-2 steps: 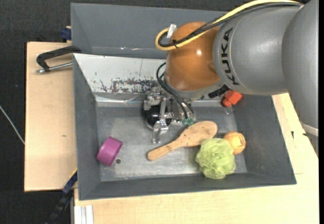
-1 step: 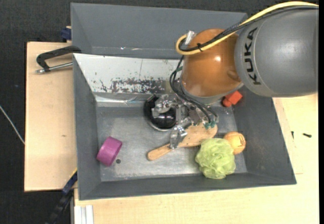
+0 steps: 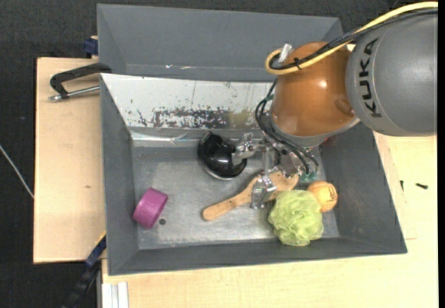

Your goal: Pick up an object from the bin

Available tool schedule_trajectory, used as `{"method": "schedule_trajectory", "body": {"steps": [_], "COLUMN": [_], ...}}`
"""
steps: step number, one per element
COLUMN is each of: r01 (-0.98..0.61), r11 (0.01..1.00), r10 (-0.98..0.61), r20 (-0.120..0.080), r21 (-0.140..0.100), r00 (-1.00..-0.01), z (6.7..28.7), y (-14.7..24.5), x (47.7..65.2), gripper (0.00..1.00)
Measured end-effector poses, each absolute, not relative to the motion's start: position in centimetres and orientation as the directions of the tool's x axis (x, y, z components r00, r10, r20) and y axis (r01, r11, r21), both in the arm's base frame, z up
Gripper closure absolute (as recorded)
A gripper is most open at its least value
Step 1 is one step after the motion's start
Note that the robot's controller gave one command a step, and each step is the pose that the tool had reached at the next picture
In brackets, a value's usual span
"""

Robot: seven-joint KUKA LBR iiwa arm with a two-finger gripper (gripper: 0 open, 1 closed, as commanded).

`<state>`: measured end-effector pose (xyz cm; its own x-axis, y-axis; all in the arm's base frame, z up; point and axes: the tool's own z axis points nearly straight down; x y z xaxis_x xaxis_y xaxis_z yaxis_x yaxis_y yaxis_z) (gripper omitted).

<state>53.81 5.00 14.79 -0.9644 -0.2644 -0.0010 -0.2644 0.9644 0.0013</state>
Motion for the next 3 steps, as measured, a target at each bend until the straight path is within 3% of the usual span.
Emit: {"method": "schedule_trajectory", "body": {"steps": [1, 2, 3], "r01": [-0.485, -0.392, -0.392], "r11": [0.875, 0.920, 0.920], "r10": [-0.485, -0.392, -0.392], "r20": [0.008, -0.005, -0.005], "r21": [0.000, 0.002, 0.002], "r00": [-0.875, -0.920, -0.920], "z": [10.0, 7.4, 7.4], "y": [2.7, -1.5, -1.5], "x": [54.2, 54.7, 54.7], "gripper": [0.00, 1.00, 1.00]}}
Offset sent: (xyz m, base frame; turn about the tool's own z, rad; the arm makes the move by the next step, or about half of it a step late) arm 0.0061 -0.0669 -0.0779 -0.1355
